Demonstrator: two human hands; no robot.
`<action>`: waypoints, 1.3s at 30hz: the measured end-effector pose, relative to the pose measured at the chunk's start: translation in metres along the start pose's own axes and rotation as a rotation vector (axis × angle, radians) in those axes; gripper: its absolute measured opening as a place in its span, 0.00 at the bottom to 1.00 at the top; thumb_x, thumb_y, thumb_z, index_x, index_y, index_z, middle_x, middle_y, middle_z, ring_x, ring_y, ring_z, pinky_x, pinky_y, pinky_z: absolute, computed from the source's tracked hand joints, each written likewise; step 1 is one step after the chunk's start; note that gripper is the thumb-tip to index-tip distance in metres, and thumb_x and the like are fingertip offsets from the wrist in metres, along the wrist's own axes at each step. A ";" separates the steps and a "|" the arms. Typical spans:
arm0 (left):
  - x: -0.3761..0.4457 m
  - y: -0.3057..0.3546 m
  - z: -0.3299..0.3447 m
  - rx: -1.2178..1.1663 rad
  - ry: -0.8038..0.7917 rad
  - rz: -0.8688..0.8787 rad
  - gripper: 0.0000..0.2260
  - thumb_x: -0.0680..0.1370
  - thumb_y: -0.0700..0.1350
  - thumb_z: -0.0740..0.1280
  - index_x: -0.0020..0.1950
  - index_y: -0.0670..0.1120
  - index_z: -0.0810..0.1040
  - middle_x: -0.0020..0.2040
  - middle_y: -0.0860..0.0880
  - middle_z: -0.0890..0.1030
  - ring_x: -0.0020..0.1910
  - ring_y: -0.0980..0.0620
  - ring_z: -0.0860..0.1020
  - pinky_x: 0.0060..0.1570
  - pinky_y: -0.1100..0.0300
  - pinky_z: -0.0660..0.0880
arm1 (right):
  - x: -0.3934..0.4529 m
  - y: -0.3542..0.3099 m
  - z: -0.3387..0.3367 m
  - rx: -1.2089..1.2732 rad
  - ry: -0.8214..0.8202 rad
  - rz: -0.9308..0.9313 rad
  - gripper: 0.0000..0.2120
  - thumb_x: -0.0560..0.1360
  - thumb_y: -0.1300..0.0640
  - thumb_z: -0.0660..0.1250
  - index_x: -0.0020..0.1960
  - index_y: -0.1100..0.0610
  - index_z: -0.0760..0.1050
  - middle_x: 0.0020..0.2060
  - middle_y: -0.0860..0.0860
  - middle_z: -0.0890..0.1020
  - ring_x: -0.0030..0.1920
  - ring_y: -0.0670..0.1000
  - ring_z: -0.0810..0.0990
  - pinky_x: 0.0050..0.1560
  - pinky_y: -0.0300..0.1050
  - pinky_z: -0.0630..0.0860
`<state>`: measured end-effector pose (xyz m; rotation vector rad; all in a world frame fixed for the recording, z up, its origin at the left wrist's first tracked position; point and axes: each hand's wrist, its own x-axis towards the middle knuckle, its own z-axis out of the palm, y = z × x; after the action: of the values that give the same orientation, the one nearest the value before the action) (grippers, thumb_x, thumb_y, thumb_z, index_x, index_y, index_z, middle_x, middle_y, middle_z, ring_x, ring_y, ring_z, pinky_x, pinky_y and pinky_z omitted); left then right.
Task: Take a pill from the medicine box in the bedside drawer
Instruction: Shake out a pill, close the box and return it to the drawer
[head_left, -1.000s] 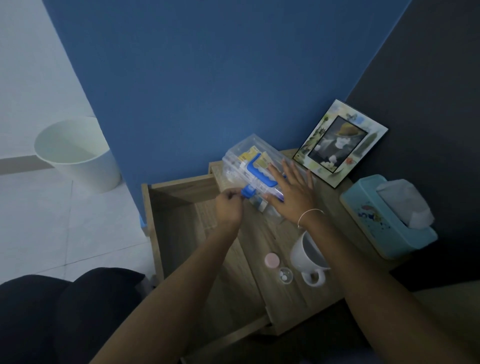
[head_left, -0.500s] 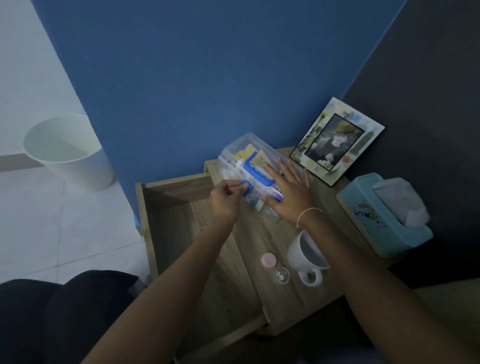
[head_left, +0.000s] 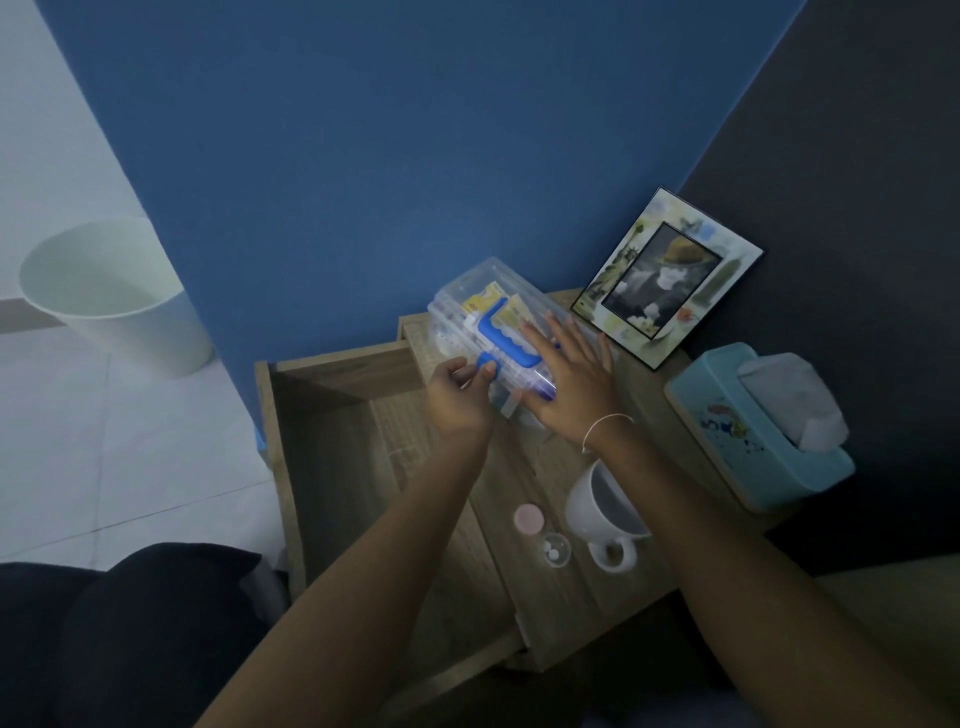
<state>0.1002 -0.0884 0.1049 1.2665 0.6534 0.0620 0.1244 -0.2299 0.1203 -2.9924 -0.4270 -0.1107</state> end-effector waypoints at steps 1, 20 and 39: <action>-0.001 -0.001 0.002 -0.029 0.012 -0.017 0.20 0.74 0.43 0.72 0.64 0.41 0.72 0.57 0.44 0.81 0.54 0.49 0.80 0.54 0.57 0.78 | 0.001 0.001 0.000 -0.001 -0.001 -0.002 0.38 0.74 0.44 0.65 0.77 0.43 0.49 0.79 0.49 0.50 0.79 0.54 0.45 0.74 0.60 0.38; -0.032 -0.009 -0.022 0.302 -0.318 0.326 0.25 0.80 0.35 0.56 0.76 0.48 0.57 0.70 0.48 0.72 0.63 0.55 0.73 0.62 0.62 0.69 | 0.002 0.003 -0.027 0.436 0.026 0.221 0.22 0.79 0.51 0.61 0.72 0.48 0.67 0.73 0.53 0.67 0.72 0.55 0.66 0.69 0.53 0.67; -0.020 0.026 -0.033 0.325 -0.607 0.098 0.31 0.78 0.39 0.59 0.78 0.51 0.48 0.71 0.47 0.70 0.54 0.57 0.75 0.50 0.65 0.72 | 0.004 -0.004 -0.024 0.820 -0.117 0.569 0.51 0.62 0.37 0.76 0.77 0.47 0.54 0.75 0.50 0.65 0.72 0.56 0.66 0.69 0.58 0.67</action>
<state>0.0758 -0.0588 0.1319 1.5322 0.0737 -0.3499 0.1260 -0.2275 0.1449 -2.1921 0.3179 0.2348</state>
